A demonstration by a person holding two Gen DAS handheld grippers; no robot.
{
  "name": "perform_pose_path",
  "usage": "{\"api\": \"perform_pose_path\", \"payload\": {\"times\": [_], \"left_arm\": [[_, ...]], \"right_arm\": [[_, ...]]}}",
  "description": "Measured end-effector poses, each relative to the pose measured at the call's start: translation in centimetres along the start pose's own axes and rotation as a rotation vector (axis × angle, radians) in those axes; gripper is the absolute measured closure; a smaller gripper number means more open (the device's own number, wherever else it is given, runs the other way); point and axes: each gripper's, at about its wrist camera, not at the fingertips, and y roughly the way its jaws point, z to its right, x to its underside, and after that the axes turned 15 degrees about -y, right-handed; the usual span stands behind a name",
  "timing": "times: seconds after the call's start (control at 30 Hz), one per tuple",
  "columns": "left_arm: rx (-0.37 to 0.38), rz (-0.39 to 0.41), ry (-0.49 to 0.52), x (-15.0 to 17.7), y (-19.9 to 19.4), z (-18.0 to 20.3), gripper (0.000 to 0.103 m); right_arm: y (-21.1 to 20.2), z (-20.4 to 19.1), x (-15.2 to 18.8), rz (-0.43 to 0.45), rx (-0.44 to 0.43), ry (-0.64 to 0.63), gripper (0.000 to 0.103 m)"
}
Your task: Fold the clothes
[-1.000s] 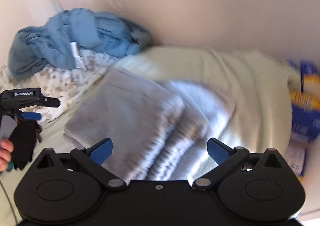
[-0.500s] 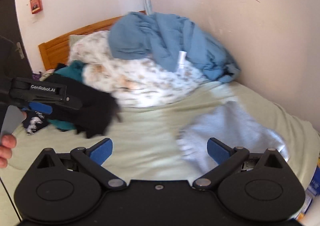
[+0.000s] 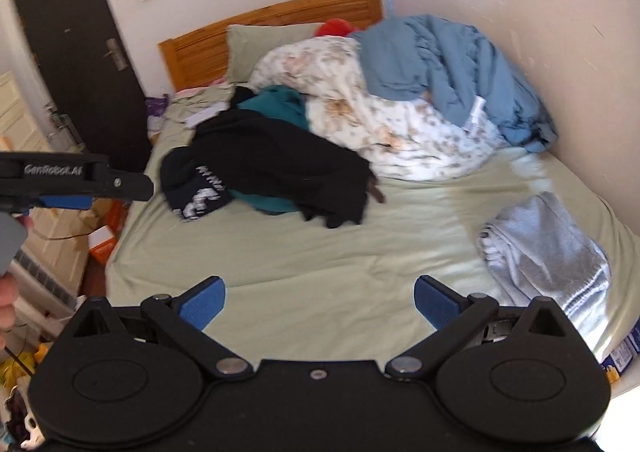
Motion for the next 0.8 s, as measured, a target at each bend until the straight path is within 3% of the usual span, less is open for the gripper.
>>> {"api": "perform_pose_path", "payload": {"times": [0.2,0.33,0.53,0.8], "left_arm": [[-0.066,-0.022,-0.023,0.6,-3.7,-2.2,0.001],[-0.075,-0.049,-0.083,0.3,-4.3,-3.5,0.001],[-0.098,-0.099,-0.170,-0.2,-4.5,-5.1,0.001],[-0.111,-0.114,-0.088,0.0,-4.5,-3.9,0.003]], "right_arm": [[-2.2,-3.1,-1.6,-0.015,-0.018,-0.044,0.000],[-3.1,-4.6,-2.2,-0.021,0.014,-0.088,0.000],[-3.0,-5.9,-2.1,-0.062,-0.021,-0.092,0.000],[-3.5,-6.3,-3.2,-0.069,0.014,-0.090,0.000]]}}
